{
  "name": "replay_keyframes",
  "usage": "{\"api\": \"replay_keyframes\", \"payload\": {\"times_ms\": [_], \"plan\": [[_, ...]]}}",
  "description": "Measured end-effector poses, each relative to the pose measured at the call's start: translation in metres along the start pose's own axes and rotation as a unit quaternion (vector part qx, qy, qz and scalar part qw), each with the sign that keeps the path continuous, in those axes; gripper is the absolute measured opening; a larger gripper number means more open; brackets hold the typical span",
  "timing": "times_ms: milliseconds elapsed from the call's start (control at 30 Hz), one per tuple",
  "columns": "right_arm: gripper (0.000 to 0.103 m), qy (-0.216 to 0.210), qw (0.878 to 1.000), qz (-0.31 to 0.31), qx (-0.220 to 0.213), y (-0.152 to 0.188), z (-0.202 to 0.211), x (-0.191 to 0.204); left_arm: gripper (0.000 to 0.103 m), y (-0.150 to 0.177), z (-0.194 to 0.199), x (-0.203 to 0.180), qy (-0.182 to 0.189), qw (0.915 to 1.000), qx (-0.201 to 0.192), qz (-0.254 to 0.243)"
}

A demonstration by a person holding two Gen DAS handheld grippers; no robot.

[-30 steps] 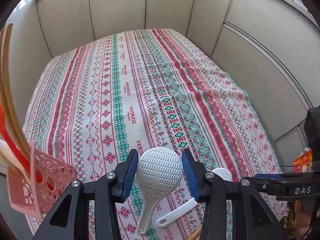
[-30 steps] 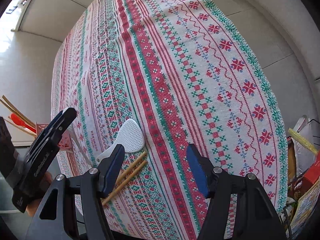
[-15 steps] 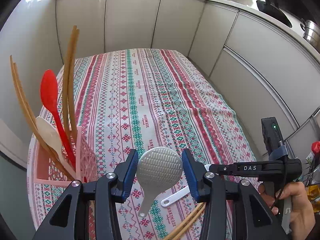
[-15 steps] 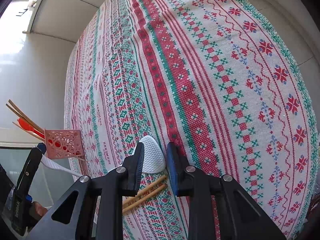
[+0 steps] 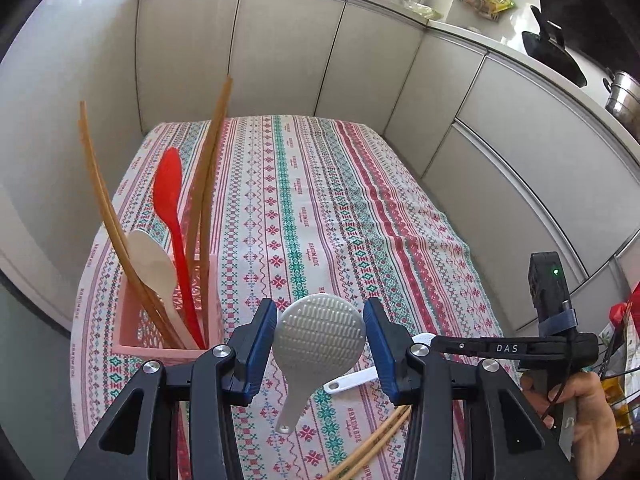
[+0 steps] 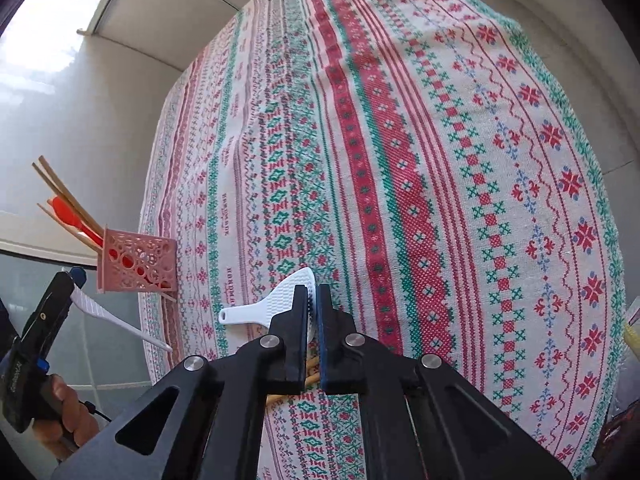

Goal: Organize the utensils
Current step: 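Lift both rice paddles and carry them over the pink basket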

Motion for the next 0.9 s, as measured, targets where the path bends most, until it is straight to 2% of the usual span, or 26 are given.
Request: {"api": "replay_keyframes", "payload": {"times_ms": [133,233,367,533,667,733,900], "plan": [[0.002,0.053,0.997,0.057,-0.023,-0.003,0.026,0.030,0.046,-0.009,0.026,-0.001,0.009,0.9996,-0.028,-0.003],[0.002,0.101,0.986,0.120,-0.048,-0.006,0.047,0.054,0.046,-0.021,0.052,-0.001,0.014,0.9979,-0.064,-0.004],[0.002,0.128,0.975,0.159,-0.086,-0.011,0.074,0.081,0.046,-0.036,0.086,0.007,0.016,0.9931,-0.116,0.008],[0.002,0.123,0.968,0.179,-0.122,-0.013,0.098,0.104,0.046,-0.054,0.118,0.023,0.016,0.9817,-0.188,0.026],[0.002,0.119,0.968,0.178,-0.128,-0.017,0.098,0.112,0.046,-0.065,0.121,0.034,0.019,0.9700,-0.240,0.035],[0.002,0.119,0.970,0.175,-0.123,-0.017,0.095,0.111,0.046,-0.071,0.111,0.044,0.000,0.9690,-0.244,0.035],[0.002,0.120,0.970,0.172,-0.121,-0.017,0.092,0.111,0.046,-0.078,0.086,0.067,0.005,0.9680,-0.244,0.057]]}}
Point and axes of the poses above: each gripper's, at about its wrist camera, not at the fingertips, and z roughly against the way its jaws point, x to its left, y to its underside, the point moved 8 cm from there along -z, roughly the way its jaws point, and after that the axes turned 15 degrees about z, right-handed, at the moved point
